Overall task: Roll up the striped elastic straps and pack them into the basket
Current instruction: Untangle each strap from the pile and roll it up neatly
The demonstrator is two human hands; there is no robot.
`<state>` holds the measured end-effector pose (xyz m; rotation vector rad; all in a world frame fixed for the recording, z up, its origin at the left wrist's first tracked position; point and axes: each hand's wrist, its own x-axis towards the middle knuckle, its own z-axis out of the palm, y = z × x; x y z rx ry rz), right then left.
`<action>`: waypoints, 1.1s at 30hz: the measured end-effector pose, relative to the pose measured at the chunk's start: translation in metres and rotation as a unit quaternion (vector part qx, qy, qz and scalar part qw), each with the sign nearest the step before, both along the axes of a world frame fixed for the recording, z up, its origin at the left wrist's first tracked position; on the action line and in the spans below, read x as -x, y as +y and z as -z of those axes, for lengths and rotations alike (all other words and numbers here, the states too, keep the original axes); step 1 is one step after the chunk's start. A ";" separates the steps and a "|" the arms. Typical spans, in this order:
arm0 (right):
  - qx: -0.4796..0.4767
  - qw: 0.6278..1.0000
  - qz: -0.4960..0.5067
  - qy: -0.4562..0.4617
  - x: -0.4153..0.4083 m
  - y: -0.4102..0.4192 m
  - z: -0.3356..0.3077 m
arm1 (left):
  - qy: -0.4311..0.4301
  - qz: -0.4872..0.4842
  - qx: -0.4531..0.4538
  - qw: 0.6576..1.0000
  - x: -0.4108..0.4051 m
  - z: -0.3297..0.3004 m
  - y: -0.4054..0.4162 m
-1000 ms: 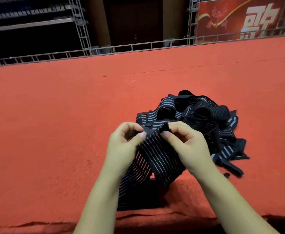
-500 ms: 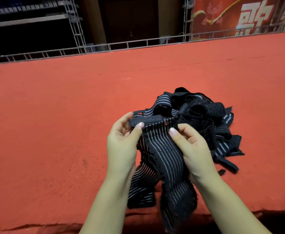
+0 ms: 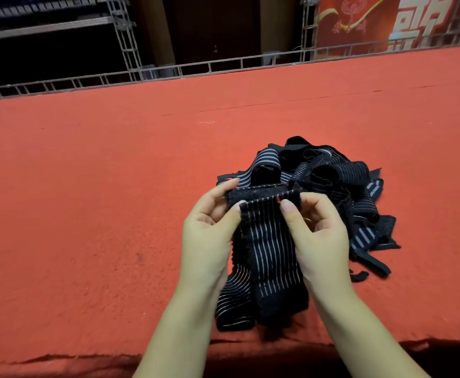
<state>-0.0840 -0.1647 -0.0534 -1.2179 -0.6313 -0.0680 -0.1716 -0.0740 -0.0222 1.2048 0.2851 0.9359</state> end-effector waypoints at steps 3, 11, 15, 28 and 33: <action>-0.006 1.000 0.021 -0.005 -0.002 -0.001 -0.001 | -0.003 -0.025 0.022 0.999 -0.001 0.002 0.003; -0.071 0.977 -0.146 0.137 -0.003 0.000 -0.011 | 0.008 -0.009 0.023 1.000 -0.004 0.004 0.002; -0.088 0.974 -0.126 0.169 -0.005 -0.001 -0.012 | 0.013 0.023 -0.011 1.000 -0.003 0.006 -0.001; -0.098 0.979 -0.114 0.139 -0.004 -0.004 -0.015 | 0.097 0.085 -0.099 0.987 0.005 0.009 0.009; -0.101 0.981 -0.106 0.130 -0.004 -0.003 -0.016 | 0.092 0.108 -0.107 0.984 0.009 0.004 0.007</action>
